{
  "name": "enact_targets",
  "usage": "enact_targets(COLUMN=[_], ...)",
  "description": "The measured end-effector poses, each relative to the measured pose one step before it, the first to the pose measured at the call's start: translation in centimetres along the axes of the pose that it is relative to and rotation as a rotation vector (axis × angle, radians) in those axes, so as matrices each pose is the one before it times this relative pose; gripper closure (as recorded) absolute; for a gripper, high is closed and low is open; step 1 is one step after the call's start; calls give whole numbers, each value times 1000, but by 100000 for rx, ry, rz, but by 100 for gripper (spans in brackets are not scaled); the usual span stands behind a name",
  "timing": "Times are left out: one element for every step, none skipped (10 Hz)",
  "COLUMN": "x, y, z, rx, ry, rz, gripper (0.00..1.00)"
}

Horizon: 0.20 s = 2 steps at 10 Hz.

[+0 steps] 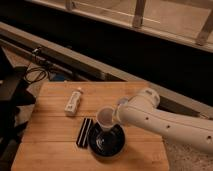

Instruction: Place the ceramic cup in the ceramic bowl

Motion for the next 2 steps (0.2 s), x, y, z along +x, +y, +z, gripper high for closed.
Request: enact_targets(x=[51, 138], y=[-53, -5], z=[54, 507], rx=[580, 441], ry=[1265, 4692], rz=[-5, -73], gripper=[90, 94])
